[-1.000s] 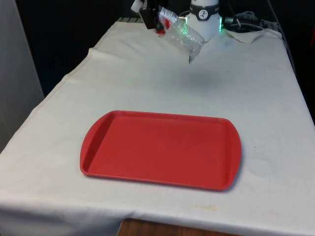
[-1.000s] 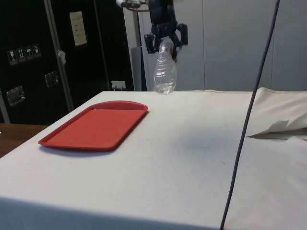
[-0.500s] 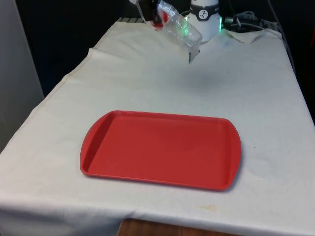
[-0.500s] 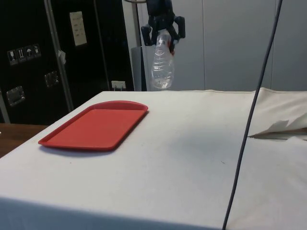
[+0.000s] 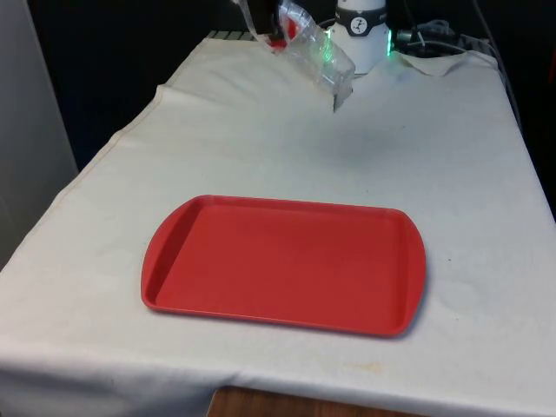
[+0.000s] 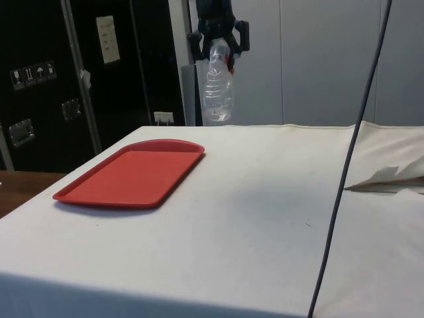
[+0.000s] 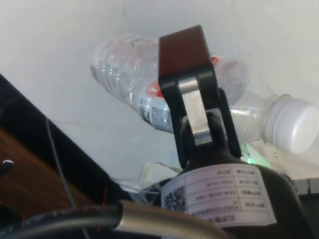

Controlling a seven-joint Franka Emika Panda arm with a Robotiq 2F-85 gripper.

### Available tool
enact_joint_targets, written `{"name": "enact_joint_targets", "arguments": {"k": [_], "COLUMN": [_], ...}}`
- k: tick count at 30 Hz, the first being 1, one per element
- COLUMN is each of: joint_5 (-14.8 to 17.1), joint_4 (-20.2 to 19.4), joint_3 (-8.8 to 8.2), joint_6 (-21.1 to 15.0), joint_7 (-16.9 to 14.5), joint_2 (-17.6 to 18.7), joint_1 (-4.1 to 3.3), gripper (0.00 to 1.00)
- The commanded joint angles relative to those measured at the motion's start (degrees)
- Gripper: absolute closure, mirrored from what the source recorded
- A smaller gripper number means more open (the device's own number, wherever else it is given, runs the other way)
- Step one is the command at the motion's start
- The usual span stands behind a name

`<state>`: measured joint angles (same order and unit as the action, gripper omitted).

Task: Place the bottle upright on the tray.

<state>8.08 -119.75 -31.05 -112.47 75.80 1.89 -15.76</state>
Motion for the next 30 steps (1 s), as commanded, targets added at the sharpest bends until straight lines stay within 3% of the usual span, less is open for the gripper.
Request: {"name": "enact_joint_targets", "arguments": {"k": [1,15,22,23,30], "joint_5": [-0.57,-2.35,-4.87,-4.13,-7.28], "joint_4": [0.40,3.44,4.13,4.07,4.24], "joint_3": [0.17,1.55,1.95,1.95,2.46], "joint_6": [-0.69,-1.49,-3.95,-2.92,-6.19], "joint_7": [0.69,0.74,2.23,1.38,3.21], "joint_2": [0.46,3.50,4.30,4.30,4.76], "joint_1": [-0.11,0.06,-0.11,0.06,-0.11], "gripper": [0.67,0.67,0.67,0.67,0.67]}}
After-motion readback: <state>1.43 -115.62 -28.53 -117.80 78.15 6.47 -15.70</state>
